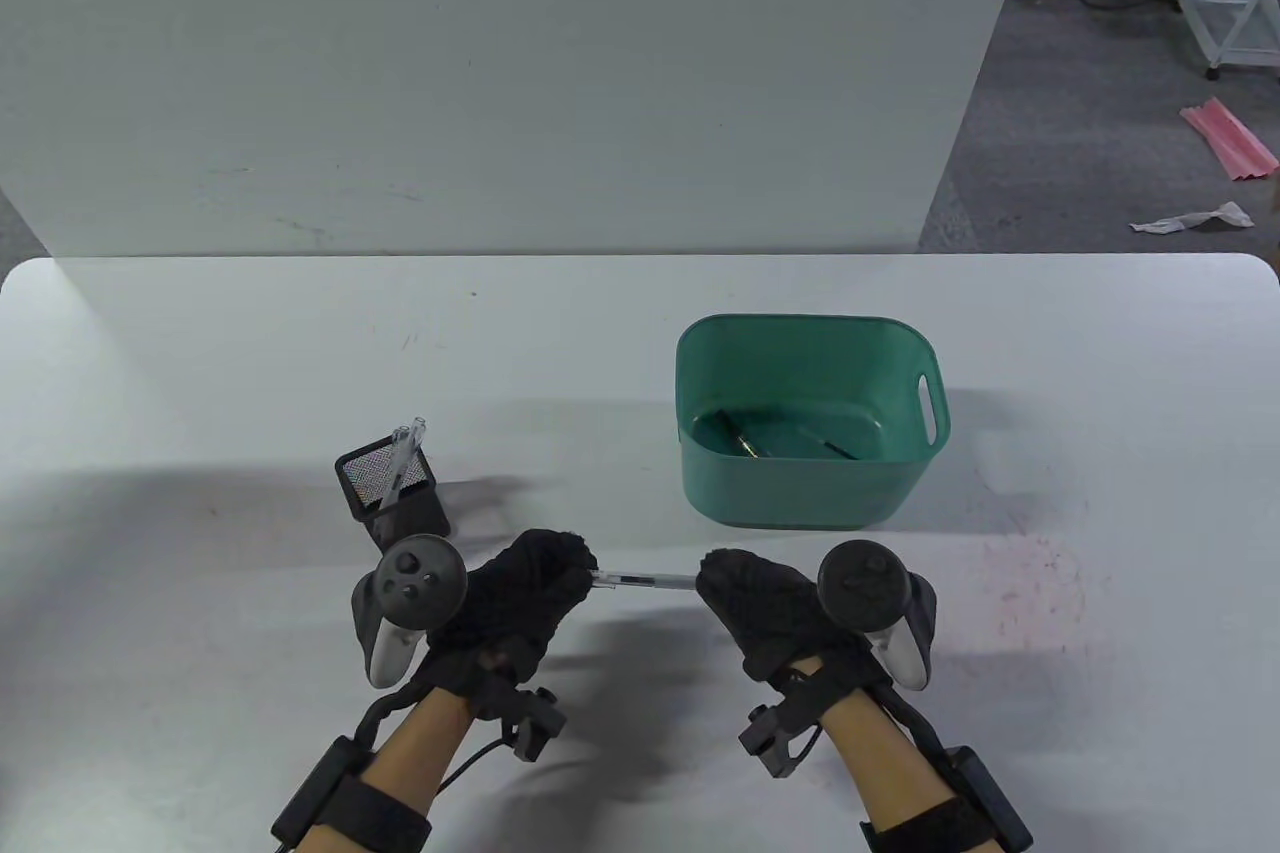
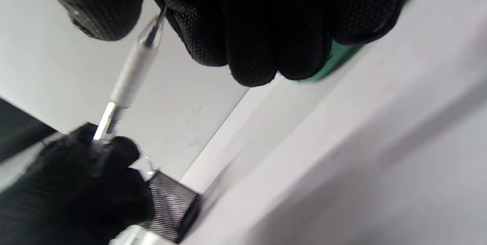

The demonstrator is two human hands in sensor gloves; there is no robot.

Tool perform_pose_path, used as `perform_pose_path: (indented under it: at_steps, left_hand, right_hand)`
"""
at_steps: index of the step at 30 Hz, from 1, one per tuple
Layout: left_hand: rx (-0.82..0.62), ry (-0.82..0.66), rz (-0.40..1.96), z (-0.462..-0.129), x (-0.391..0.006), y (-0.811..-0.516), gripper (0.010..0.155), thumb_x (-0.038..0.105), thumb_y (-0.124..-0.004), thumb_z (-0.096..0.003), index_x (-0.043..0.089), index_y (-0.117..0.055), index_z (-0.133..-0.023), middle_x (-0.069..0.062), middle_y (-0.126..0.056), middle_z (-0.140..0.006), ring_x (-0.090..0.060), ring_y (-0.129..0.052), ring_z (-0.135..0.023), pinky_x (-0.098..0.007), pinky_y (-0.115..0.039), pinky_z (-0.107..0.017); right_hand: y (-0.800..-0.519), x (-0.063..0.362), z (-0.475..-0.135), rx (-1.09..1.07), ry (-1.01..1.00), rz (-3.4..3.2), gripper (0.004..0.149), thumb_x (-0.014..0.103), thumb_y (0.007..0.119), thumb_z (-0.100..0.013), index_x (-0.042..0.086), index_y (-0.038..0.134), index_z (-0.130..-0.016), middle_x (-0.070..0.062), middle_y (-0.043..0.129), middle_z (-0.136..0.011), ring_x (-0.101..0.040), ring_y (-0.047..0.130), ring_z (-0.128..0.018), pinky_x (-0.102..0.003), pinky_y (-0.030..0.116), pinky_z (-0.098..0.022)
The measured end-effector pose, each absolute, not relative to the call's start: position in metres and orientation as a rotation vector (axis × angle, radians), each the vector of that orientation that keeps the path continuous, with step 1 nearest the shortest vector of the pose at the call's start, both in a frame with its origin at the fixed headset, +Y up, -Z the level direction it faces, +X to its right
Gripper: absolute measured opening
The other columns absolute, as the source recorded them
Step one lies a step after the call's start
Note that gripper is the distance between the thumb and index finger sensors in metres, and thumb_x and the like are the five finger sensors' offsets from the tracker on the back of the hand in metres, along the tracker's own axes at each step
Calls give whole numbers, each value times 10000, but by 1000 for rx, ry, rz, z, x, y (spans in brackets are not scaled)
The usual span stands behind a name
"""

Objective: Disassemble pens into components

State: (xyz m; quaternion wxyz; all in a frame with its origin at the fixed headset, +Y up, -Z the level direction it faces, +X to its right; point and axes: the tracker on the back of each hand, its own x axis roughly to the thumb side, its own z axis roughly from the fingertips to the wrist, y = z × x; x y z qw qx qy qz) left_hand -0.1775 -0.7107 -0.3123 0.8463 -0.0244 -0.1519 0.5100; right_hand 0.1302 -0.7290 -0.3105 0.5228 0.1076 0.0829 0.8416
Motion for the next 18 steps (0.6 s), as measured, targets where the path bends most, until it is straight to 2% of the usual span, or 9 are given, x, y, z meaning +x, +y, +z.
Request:
perform_pose_path:
  at_steps: [3, 7, 9, 12, 16, 18]
  left_hand:
    - [-33, -338, 1039, -309, -171, -710, 404, 381, -838, -495, 317, -734, -879, -1, -950, -867, -217, -1051, -668, -519, -873, -561]
    - [-66, -394, 1012, -309, -166, -710, 454, 398, -841, -492, 282, -740, -919, -37, -961, -851, -235, -1046, -647, -541, -856, -550]
    - [-47, -444, 907, -307, -161, -710, 510, 413, -849, -489, 266, -736, -964, -43, -964, -845, -248, -1040, -640, -551, -844, -544]
    - [-6, -486, 732, -305, -153, -709, 529, 427, -863, -476, 294, -728, -970, -21, -950, -868, -227, -1037, -665, -535, -852, -548]
    - [-13, -489, 744, -303, -150, -710, 488, 430, -835, -486, 287, -764, -947, -32, -969, -846, -229, -1046, -642, -533, -858, -537]
    - [-18, -487, 753, -303, -150, -710, 481, 418, -826, -490, 266, -768, -943, -46, -971, -835, -234, -1045, -627, -536, -857, -530]
  right_hand:
    - [-732, 129, -310, 204, 289, 1849, 503, 486, 703, -551, 80, 798, -833, -162, 912, -689, -384, 884, -610, -600, 728, -501]
    - [-732, 135, -312, 195, 289, 1807, 504, 510, 696, -545, 78, 811, -776, -111, 930, -588, -323, 915, -518, -558, 768, -444]
    - [-732, 137, -312, 178, 269, 1805, 510, 530, 693, -538, 79, 829, -735, -89, 939, -533, -302, 926, -473, -544, 782, -416]
    - [-732, 139, -313, 148, 257, 1811, 517, 560, 688, -529, 91, 856, -668, -60, 948, -453, -277, 940, -411, -527, 800, -381]
    - [-734, 142, -314, 110, 263, 1785, 523, 583, 701, -515, 99, 892, -566, -36, 943, -342, -262, 946, -342, -519, 813, -347]
    - [-734, 142, -314, 118, 276, 1785, 509, 571, 709, -522, 98, 893, -564, -33, 939, -339, -259, 946, -349, -520, 812, -354]
